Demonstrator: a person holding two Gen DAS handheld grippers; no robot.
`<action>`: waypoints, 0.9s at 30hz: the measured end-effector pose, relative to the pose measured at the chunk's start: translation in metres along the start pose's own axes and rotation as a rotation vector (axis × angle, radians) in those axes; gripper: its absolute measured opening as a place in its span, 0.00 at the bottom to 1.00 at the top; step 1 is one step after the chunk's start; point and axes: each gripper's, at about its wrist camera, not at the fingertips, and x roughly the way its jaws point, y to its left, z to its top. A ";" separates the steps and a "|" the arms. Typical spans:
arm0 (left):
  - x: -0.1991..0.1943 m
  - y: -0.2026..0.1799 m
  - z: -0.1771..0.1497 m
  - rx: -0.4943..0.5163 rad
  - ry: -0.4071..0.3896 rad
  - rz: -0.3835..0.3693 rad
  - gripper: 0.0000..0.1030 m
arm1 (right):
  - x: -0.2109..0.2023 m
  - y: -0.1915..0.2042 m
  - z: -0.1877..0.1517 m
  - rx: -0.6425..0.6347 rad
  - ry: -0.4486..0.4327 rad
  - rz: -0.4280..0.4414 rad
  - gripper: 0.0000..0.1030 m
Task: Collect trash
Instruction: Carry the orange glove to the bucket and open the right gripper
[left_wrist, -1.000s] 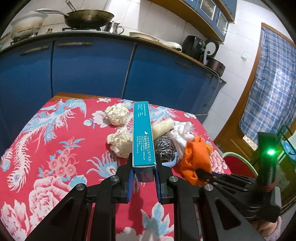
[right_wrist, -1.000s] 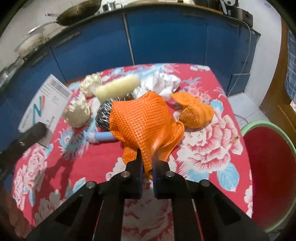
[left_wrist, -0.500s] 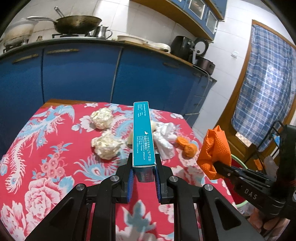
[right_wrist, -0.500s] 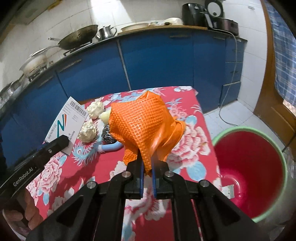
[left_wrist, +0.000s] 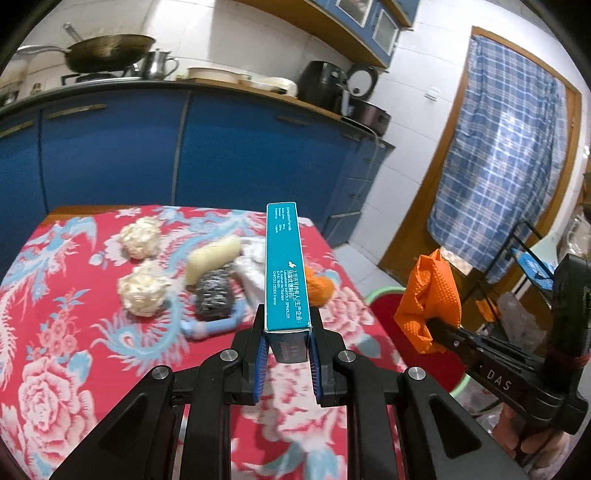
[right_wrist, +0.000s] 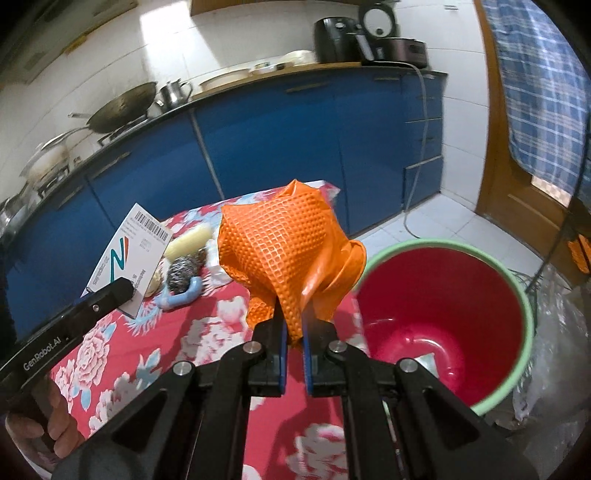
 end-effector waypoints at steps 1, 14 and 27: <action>0.001 -0.006 0.000 0.009 0.003 -0.010 0.19 | -0.003 -0.006 -0.001 0.011 -0.004 -0.010 0.09; 0.024 -0.067 -0.001 0.112 0.044 -0.086 0.19 | -0.012 -0.077 -0.019 0.152 0.010 -0.123 0.09; 0.052 -0.108 -0.007 0.189 0.100 -0.116 0.19 | 0.007 -0.132 -0.040 0.272 0.057 -0.185 0.15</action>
